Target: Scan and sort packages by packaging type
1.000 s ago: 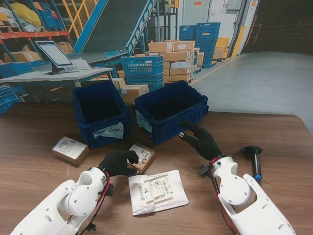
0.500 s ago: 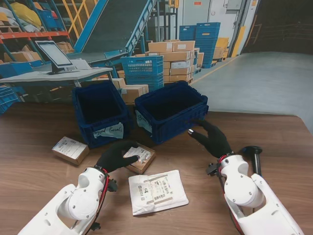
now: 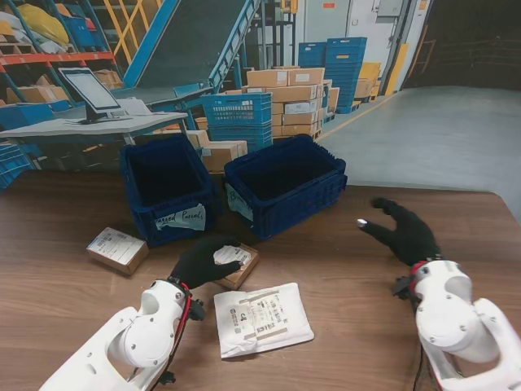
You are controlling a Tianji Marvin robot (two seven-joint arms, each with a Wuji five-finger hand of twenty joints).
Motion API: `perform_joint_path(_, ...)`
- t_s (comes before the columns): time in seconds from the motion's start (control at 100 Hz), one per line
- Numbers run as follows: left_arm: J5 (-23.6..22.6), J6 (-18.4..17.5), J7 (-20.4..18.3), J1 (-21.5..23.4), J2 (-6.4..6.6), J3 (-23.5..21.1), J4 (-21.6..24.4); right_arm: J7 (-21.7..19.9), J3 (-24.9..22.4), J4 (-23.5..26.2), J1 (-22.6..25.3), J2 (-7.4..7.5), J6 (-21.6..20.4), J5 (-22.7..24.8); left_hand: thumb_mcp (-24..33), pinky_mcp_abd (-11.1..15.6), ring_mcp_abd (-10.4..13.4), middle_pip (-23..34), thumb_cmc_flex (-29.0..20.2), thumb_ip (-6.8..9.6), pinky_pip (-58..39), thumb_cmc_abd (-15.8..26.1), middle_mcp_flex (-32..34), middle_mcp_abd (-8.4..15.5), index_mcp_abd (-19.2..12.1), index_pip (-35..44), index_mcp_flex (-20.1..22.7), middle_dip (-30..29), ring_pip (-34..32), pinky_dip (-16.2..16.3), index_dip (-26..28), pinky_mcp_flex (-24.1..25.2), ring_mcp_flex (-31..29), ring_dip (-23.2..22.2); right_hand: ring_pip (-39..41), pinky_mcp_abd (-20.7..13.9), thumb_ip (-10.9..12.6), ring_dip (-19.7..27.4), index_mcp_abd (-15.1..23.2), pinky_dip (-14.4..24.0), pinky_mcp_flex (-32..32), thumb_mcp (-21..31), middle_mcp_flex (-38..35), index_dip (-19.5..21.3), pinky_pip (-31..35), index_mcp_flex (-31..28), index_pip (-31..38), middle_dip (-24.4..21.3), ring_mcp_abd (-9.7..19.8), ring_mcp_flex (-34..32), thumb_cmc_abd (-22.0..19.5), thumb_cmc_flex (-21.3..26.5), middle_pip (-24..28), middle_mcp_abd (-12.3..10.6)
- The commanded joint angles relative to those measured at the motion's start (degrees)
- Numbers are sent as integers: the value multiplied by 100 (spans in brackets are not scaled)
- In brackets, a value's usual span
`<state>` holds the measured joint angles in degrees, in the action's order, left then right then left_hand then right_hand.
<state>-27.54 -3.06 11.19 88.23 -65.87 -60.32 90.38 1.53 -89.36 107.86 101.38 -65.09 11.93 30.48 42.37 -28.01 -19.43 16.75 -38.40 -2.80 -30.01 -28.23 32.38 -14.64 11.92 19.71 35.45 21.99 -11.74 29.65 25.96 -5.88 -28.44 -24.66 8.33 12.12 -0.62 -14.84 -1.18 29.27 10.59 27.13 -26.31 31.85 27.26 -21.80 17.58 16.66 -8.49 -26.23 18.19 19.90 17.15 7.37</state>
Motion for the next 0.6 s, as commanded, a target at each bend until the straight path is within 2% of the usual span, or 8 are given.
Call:
perform_joint_path(0.0,38,-45,-90,-8,-72,64,64,50,-132,50,150,7,139,-54,-211,34,-107,-40,272,194,99,200,-185,27,94,-131,60,-43,-1,-31,-32,70,176,40,6,-120,-100,11,-17,-65,5,108,197,28,-64,161,-74,31,120,-3,34,171,71,-19)
perform_joint_path(0.26,-78,28,13,-41,-87,192,141,26,-733,270,595,-13,581,124,-234,37,-121,-24,270,193,109,215,-186,29,91,-199,80,-21,-7,1,-36,69,200,29,12,-54,-100,16,-48,-98,-18,100,227,26,-58,172,-100,18,90,27,-119,30,77,25)
perform_joint_path(0.3,-114,39,9,-44,-82,204,152,-23,-814,274,643,-4,621,171,-243,31,-115,-23,276,192,107,214,-179,20,82,-201,91,-20,-12,7,-33,60,188,27,18,-54,-100,14,-47,-101,-20,89,201,25,-48,167,-107,17,91,16,-246,-52,84,28)
perform_joint_path(0.59,-27,-5,-198,-128,-50,227,75,-489,-1133,-28,710,90,699,303,-277,39,-119,-46,262,196,131,255,-203,29,80,-234,83,-26,5,25,-26,78,223,33,29,-58,-87,8,-27,-125,-14,77,186,25,-24,162,-124,13,70,-9,-384,-147,65,31)
